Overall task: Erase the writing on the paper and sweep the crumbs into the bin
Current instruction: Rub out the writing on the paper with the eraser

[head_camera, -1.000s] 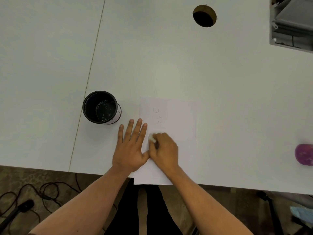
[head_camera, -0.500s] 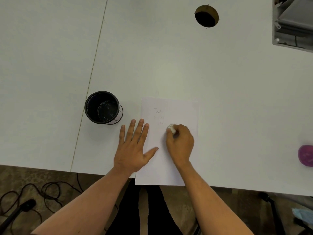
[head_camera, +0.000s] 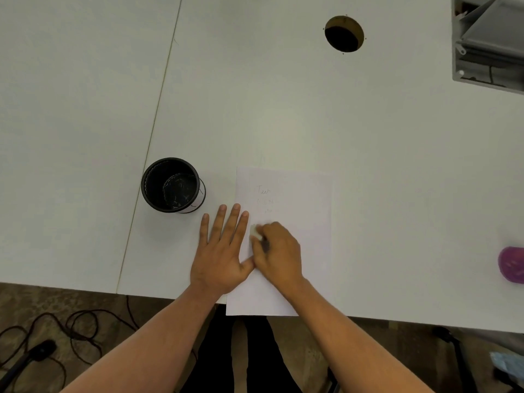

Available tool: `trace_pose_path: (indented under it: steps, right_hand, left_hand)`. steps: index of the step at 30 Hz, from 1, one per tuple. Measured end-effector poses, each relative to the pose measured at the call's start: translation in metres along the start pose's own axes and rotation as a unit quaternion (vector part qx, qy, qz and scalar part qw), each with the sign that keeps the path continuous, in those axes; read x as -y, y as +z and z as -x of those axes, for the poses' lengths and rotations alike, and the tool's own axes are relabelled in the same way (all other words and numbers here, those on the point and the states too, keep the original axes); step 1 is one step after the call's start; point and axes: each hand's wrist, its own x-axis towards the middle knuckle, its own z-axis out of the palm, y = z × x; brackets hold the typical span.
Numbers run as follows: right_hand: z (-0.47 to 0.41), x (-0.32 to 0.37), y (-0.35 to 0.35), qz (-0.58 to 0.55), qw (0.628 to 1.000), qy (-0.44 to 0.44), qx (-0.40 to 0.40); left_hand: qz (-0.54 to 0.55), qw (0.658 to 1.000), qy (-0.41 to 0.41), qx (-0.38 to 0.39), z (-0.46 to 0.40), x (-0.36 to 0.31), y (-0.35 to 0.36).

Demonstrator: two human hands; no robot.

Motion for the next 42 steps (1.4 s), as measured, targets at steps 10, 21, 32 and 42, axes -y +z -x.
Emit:
trace_pose_path:
  steps: [10, 21, 32, 42]
  right_hand:
    - [-0.03, 0.001, -0.005, 0.006, 0.998, 0.019, -0.063]
    - [-0.047, -0.002, -0.007, 0.008, 0.993, 0.067, -0.095]
    - [-0.068, 0.001, -0.008, 0.016, 0.995, 0.057, -0.086]
    - [-0.083, -0.005, -0.014, 0.051, 0.997, 0.005, -0.051]
  left_hand:
    - [-0.009, 1.0, -0.005, -0.003, 0.0, -0.001, 0.001]
    - [-0.007, 1.0, -0.007, -0.009, 0.0, 0.0, 0.001]
    - [-0.005, 1.0, -0.009, -0.021, 0.0, 0.0, 0.002]
    - [-0.004, 1.0, -0.009, -0.022, -0.001, -0.001, 0.003]
